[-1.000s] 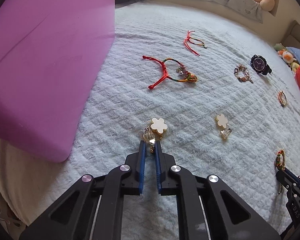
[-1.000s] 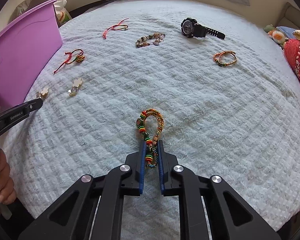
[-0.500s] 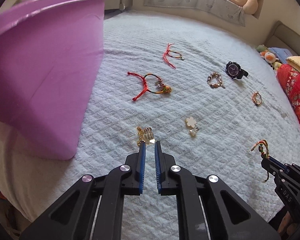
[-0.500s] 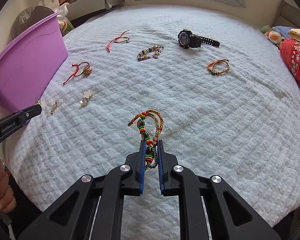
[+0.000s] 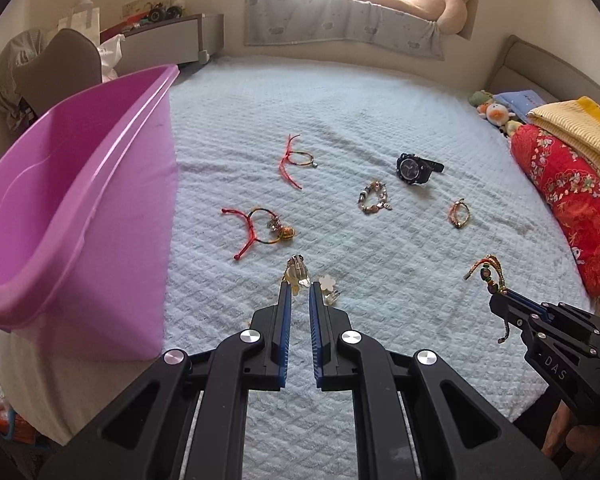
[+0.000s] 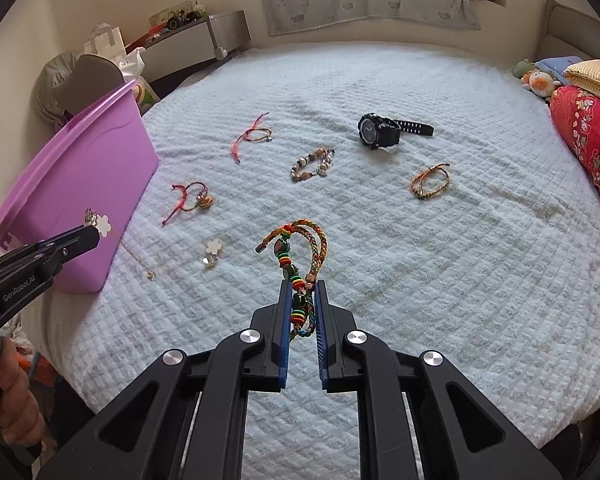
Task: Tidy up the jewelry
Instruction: 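Carry the earring and beaded bracelet over the pink tub with both tools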
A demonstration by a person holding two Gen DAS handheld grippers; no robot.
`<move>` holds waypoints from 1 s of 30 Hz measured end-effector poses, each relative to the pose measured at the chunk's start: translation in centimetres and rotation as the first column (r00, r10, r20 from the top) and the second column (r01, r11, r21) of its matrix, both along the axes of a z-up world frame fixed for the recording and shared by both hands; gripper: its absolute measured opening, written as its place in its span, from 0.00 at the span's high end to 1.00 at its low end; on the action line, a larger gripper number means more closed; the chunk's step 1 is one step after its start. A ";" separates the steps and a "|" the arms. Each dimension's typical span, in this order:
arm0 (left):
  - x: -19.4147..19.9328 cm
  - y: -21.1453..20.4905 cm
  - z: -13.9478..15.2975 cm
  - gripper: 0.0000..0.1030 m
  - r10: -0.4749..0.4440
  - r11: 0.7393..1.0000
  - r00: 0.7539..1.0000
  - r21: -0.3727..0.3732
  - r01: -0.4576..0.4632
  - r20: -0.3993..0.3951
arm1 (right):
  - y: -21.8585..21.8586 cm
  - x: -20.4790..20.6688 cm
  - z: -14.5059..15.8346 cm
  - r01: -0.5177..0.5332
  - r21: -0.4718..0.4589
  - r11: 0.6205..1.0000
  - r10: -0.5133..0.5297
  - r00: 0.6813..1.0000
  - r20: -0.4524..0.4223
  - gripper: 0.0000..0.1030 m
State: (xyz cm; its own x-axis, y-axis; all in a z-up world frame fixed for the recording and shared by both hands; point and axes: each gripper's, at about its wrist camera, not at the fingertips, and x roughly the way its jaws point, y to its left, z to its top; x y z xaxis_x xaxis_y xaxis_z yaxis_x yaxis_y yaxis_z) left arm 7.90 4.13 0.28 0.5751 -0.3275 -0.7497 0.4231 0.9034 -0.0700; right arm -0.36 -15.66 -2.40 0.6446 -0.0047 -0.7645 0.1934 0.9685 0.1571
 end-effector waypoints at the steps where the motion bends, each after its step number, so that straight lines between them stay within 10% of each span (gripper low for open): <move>1: 0.1 0.0 0.6 0.91 -0.007 1.000 1.000 -0.002 0.007 0.005 | 0.2 0.2 0.5 -0.003 0.002 1.000 0.003 1.000 0.010 0.89; 30: 6.8 14.9 10.5 0.91 0.134 0.990 0.987 0.020 -0.137 0.092 | 17.4 11.8 12.7 -0.296 0.065 0.953 0.277 0.938 0.208 0.89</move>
State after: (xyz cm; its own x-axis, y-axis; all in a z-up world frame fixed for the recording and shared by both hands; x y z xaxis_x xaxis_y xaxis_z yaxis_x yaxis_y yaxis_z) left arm 14.75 19.00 10.78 0.6786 -0.2232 -0.6997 0.3003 0.9537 -0.0129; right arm 11.46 1.73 10.33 0.7438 0.2675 -0.6126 -0.1331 0.9573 0.2565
